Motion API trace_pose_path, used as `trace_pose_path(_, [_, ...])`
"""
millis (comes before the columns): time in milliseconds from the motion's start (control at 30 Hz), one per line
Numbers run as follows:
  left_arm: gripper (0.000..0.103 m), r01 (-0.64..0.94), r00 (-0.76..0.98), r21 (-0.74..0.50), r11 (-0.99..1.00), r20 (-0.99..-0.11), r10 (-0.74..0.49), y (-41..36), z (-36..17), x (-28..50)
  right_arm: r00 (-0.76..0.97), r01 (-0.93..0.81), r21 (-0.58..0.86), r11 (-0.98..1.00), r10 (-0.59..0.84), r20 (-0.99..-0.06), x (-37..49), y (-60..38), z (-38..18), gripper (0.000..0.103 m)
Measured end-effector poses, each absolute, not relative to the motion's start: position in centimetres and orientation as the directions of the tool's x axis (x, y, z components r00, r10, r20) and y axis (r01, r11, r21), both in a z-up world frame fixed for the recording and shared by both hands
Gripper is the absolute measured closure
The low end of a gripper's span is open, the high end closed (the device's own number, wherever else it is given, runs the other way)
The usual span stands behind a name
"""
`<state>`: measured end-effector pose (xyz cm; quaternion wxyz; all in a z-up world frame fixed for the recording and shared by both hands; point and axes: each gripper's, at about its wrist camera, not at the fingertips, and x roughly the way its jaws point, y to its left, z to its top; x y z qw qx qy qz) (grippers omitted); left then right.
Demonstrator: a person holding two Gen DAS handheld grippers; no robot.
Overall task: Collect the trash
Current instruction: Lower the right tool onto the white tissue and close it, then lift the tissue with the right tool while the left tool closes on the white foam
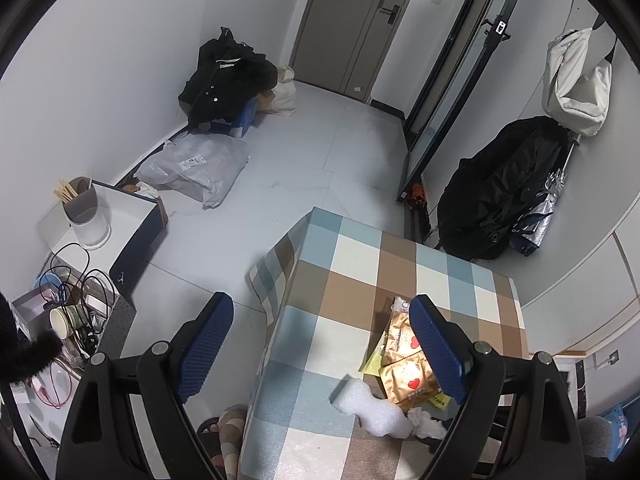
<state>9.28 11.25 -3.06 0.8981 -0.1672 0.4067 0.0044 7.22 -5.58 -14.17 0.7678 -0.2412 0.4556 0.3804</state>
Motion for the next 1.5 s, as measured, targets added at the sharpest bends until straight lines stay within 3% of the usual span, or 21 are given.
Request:
trace_pose_path(333, [0.016, -0.107, 0.542, -0.381, 0.918, -0.796, -0.268, 10.7, -6.2, 9.8, 0.322, -0.708, 0.059, 0.704, 0.396, -0.86, 7.4, -8.4, -11.8, 0.089])
trace_pose_path(467, [0.016, -0.088, 0.472, -0.409, 0.908, -0.82, -0.323, 9.6, -7.8, 10.0, 0.341, -0.628, 0.157, 0.762, 0.451, -0.825, 8.3, -10.4, -10.6, 0.089])
trace_pose_path(800, [0.017, -0.045, 0.366, -0.284, 0.958, -0.897, -0.249, 6.2, -10.7, 10.1, 0.422, -0.487, 0.252, 0.836, 0.478, -0.771, 9.5, -14.6, -8.9, 0.089])
trace_pose_path(1000, [0.039, -0.063, 0.303, -0.315, 0.947, -0.91, -0.283, 6.1, -12.1, 10.1, 0.443, -0.429, 0.286, 0.857, 0.475, -0.76, 9.9, -16.4, -8.6, 0.089])
trace_pose_path(1133, [0.066, -0.042, 0.304, -0.305, 0.951, -0.911, -0.279, 5.4, -12.0, 10.1, 0.455, -0.414, 0.308, 0.856, 0.488, -0.745, 9.9, -17.2, -8.2, 0.089])
trace_pose_path(1500, [0.07, -0.046, 0.328, -0.262, 0.964, -0.915, -0.234, 4.5, -12.0, 10.5, 0.467, -0.392, 0.353, 0.85, 0.514, -0.719, 9.4, -18.5, -7.4, 0.089])
